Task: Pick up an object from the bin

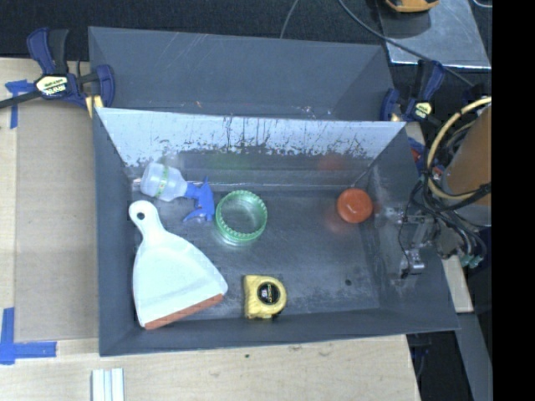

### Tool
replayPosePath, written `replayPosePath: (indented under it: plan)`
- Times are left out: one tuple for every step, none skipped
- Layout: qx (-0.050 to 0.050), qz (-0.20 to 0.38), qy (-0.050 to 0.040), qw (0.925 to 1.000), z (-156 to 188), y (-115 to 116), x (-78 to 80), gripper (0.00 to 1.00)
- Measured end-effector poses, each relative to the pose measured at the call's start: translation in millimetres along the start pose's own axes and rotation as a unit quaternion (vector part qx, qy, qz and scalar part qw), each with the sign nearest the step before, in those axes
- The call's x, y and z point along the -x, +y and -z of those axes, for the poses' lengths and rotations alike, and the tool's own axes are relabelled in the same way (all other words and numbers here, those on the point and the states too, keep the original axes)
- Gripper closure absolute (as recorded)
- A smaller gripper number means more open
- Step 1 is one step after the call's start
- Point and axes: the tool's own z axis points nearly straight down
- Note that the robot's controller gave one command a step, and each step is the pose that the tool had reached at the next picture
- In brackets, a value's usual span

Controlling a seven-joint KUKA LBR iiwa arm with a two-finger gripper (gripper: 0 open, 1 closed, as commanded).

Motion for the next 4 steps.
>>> replayPosePath:
  plan:
    - [0.001,0.005,0.0020,1.0000,-79,31,12.7,0.00]
    - [0.001,-0.036,-0.0013,0.9993,-61,34,43.7,0.00]
    - [0.000,-0.019,-0.0073,0.9998,-28,44,98.9,0.00]
    - [0.000,0.008,-0.0075,0.9999,-50,28,103.0,0.00]
